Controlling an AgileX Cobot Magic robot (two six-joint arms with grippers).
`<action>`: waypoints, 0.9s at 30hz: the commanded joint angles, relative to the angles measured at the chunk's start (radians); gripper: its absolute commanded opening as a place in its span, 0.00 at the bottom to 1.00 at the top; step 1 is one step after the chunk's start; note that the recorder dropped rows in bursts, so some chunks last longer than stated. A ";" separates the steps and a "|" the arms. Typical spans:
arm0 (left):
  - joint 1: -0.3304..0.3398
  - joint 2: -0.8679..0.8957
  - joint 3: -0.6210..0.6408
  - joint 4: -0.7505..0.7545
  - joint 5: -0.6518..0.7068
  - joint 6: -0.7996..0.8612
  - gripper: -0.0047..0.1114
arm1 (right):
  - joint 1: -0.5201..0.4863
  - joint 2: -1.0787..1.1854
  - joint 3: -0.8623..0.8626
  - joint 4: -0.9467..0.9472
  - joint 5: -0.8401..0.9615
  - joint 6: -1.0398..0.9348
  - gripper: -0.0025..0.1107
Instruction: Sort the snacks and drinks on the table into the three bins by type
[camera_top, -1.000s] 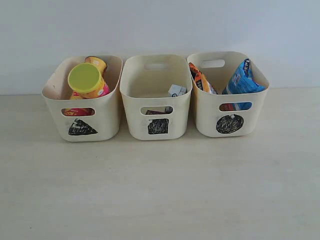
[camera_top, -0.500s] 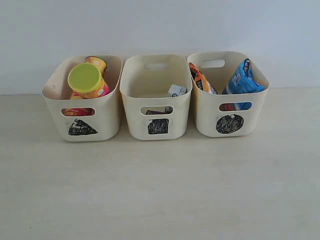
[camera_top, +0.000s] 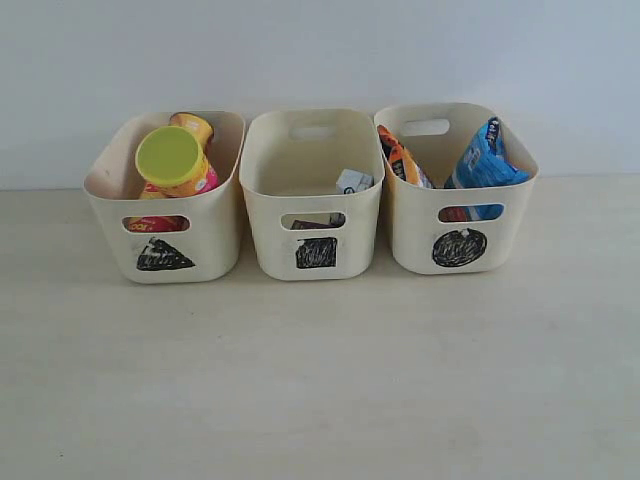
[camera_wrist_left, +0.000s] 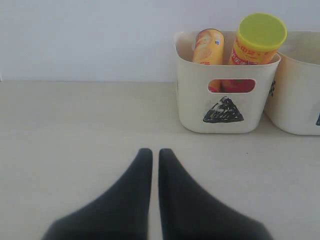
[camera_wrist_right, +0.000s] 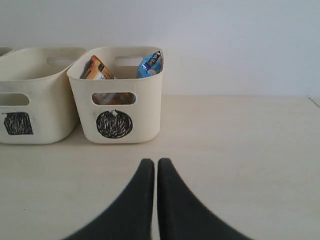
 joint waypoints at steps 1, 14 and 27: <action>0.002 -0.001 0.003 -0.011 -0.002 0.007 0.07 | -0.003 -0.007 -0.001 0.000 0.052 0.027 0.02; 0.002 -0.001 0.003 -0.011 -0.002 0.007 0.07 | -0.003 -0.007 -0.001 -0.119 0.159 0.073 0.02; 0.002 -0.001 0.003 -0.011 0.001 0.007 0.07 | -0.003 -0.007 -0.001 -0.131 0.156 0.080 0.02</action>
